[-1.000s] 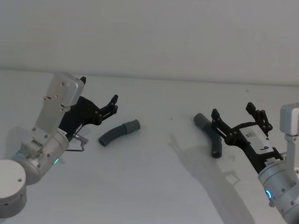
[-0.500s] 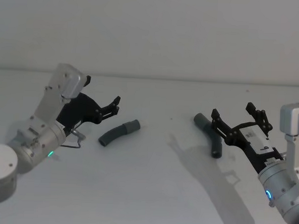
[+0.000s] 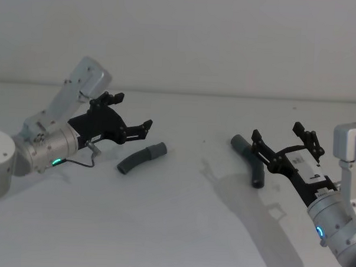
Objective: Use both hands to pick up one end of the pipe from the table, align the ends, and insert them.
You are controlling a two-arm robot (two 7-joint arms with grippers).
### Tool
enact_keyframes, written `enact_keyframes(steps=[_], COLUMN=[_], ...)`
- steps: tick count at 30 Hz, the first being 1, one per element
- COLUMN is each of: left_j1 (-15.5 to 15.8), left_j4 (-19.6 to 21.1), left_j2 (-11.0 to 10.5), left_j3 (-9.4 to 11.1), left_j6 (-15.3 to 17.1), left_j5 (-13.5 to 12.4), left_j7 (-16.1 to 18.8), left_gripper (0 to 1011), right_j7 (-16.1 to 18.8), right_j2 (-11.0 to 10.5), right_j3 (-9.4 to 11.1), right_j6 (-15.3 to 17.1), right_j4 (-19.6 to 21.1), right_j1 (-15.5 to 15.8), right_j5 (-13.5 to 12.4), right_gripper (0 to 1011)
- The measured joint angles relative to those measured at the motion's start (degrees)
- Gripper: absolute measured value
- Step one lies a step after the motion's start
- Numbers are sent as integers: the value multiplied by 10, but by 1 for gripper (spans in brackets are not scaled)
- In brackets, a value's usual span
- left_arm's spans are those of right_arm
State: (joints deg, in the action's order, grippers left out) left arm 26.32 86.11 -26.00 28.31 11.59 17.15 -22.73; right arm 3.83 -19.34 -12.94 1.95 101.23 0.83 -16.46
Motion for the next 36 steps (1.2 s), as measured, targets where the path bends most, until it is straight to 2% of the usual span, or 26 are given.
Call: enact_keyframes(steps=[7, 13, 26, 36], left_j1=[42, 70, 103, 122], left_j4=[-47, -83, -128, -152], left_j2=[5, 9, 14, 17], left_j3=[15, 27, 49, 71], left_j6=[20, 30, 45, 50], left_j5=[15, 22, 25, 13], left_j7=[-58, -90, -122, -134], left_gripper=[1001, 1001, 1001, 1001], right_j7=[0, 0, 0, 0], right_j2=[0, 0, 0, 0], right_j3=[0, 0, 0, 0], right_j6=[0, 0, 0, 0], right_j4=[0, 0, 0, 0], right_j1=[0, 0, 0, 0], right_j5=[0, 0, 0, 0], right_gripper=[1001, 1001, 1001, 1001])
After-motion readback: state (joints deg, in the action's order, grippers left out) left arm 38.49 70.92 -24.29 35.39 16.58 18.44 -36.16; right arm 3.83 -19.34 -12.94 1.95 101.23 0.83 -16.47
